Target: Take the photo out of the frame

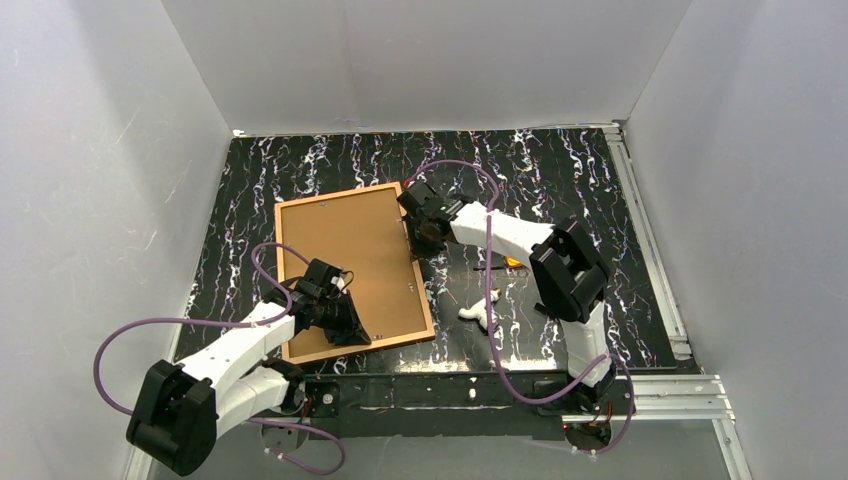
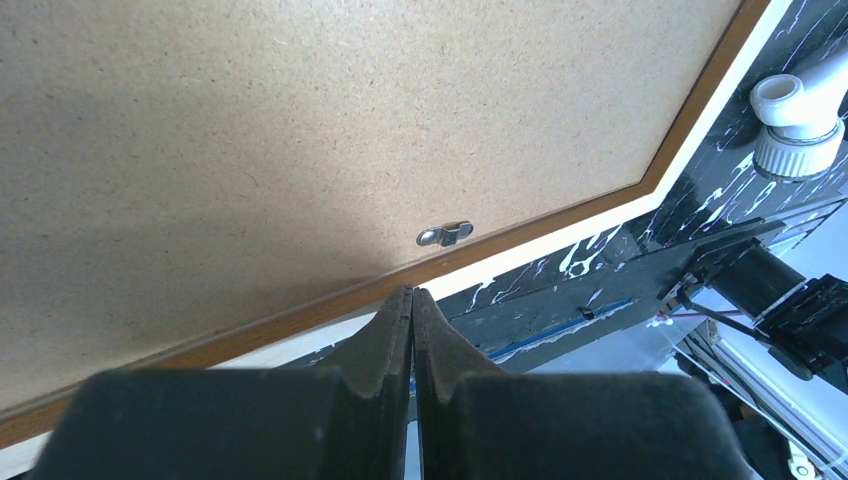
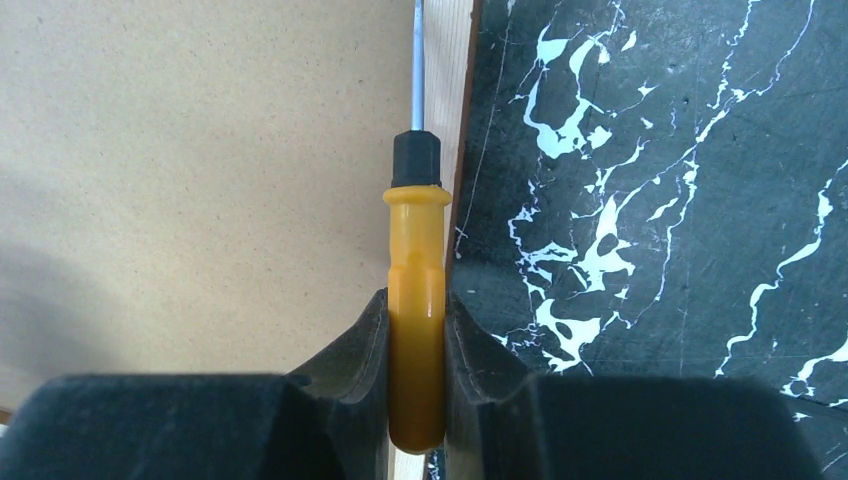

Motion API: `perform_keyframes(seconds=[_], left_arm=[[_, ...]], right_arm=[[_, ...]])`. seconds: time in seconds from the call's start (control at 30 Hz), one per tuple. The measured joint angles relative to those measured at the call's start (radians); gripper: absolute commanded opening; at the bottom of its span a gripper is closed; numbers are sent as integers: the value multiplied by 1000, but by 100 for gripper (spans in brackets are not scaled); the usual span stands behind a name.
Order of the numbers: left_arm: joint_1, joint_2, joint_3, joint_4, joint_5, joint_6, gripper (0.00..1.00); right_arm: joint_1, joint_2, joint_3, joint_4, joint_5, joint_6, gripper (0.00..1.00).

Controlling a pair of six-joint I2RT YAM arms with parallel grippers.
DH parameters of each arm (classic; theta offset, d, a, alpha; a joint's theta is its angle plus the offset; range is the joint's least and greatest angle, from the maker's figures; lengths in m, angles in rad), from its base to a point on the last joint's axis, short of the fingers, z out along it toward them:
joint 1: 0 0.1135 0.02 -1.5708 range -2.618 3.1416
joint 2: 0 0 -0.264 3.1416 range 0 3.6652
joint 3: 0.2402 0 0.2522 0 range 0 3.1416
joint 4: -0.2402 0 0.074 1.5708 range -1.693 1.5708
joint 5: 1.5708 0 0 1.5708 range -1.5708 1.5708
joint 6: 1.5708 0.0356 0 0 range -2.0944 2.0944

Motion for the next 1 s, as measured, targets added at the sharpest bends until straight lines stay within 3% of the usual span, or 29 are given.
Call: perform_keyframes(seconds=[0.3,0.5,0.8,1.0], left_arm=[[0,2,8,-26,-6,3,0],[-1,13,21,-58,-13,12,0],[-2,16,27,-76,-15,27,0],[-2,15,30,-80,-12,36,0]], right_arm=[[12,82,95,-41,51,64,1],[-12,254,354,-103,128,43,1],[-16,124,125,26,75,24,1],[-13,68,72,11,50,-9,1]])
